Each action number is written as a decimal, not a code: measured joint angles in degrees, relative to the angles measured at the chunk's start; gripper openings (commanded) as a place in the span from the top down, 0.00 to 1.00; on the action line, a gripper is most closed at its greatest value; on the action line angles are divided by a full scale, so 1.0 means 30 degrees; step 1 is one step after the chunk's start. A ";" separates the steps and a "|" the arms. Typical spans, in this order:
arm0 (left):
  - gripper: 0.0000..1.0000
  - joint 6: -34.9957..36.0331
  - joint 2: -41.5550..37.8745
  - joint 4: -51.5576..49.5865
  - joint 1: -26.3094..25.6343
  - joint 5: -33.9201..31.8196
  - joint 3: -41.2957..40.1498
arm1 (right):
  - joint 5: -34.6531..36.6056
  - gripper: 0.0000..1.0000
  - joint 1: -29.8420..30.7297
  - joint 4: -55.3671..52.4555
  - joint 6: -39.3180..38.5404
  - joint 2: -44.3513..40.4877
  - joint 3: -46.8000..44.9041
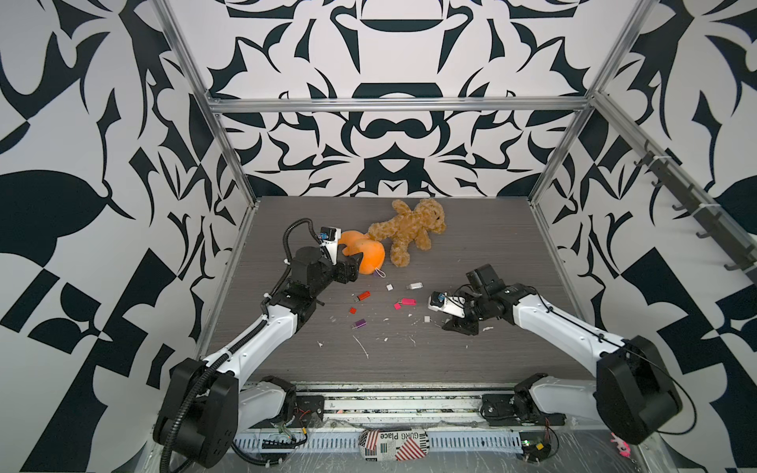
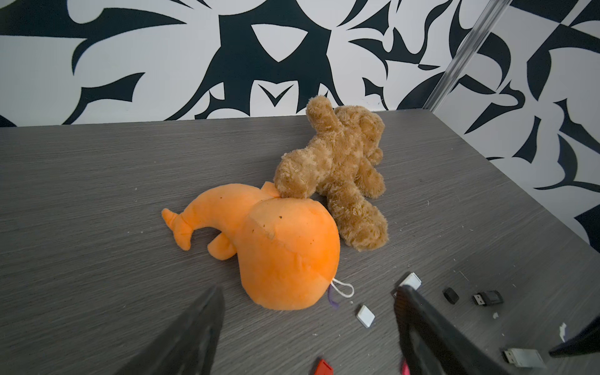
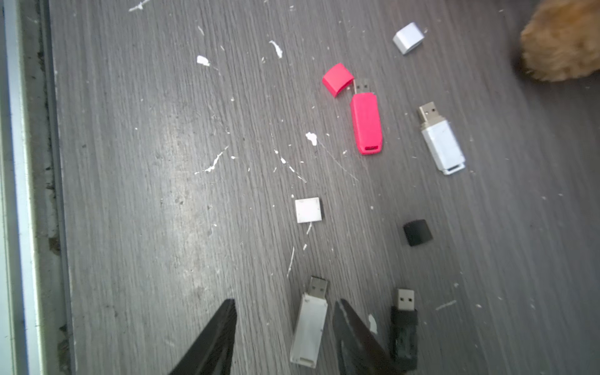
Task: Close the usb drive cover
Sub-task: Pick up the cover from the center of the board.
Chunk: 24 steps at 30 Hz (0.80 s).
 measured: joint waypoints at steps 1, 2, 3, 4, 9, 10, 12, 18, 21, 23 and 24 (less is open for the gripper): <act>0.14 -0.0095 0.0000 -0.0022 0.0000 -0.0044 -0.0007 | -0.0073 0.48 0.0029 0.0087 -0.0168 0.0495 0.0007; 0.14 -0.0160 -0.0007 -0.0022 0.0000 -0.0109 -0.0007 | -0.0109 0.48 0.0087 0.0102 -0.0299 0.0918 0.0036; 0.14 -0.0211 -0.0022 -0.0022 0.0000 -0.0160 -0.0022 | -0.0124 0.48 0.0109 0.0117 -0.0415 0.1326 0.0073; 0.14 -0.0255 -0.0058 -0.0022 0.0000 -0.0233 -0.0066 | -0.0131 0.48 0.0146 0.0124 -0.0510 0.1741 0.0153; 0.14 -0.0401 -0.0488 -0.0131 0.0000 -0.0641 -0.0299 | -0.0109 0.48 0.0459 0.0313 -0.0838 0.3344 0.0794; 0.14 -0.0415 -0.0568 -0.0131 0.0000 -0.0678 -0.0350 | -0.0087 0.48 0.0539 0.0408 -0.0911 0.3592 0.0896; 0.14 -0.0423 -0.0627 -0.0240 0.0000 -0.0729 -0.0437 | -0.0029 0.48 0.0707 0.0634 -0.1042 0.3956 0.1020; 0.14 -0.0415 -0.0452 -0.0415 0.0000 -0.0801 -0.0430 | 0.0546 0.50 0.1166 0.1260 -0.1253 0.5049 0.1428; 0.14 -0.0415 -0.0117 -0.0503 0.0000 -0.0780 -0.0430 | 0.0831 0.52 0.1282 0.1588 -0.1304 0.5544 0.1668; 0.14 -0.0415 0.0058 -0.0634 0.0000 -0.0772 -0.0430 | 0.0933 0.54 0.1355 0.1676 -0.1348 0.5836 0.1865; 0.14 -0.0415 0.0095 -0.0714 0.0000 -0.0772 -0.0430 | 0.0976 0.54 0.1355 0.1727 -0.1384 0.5967 0.1960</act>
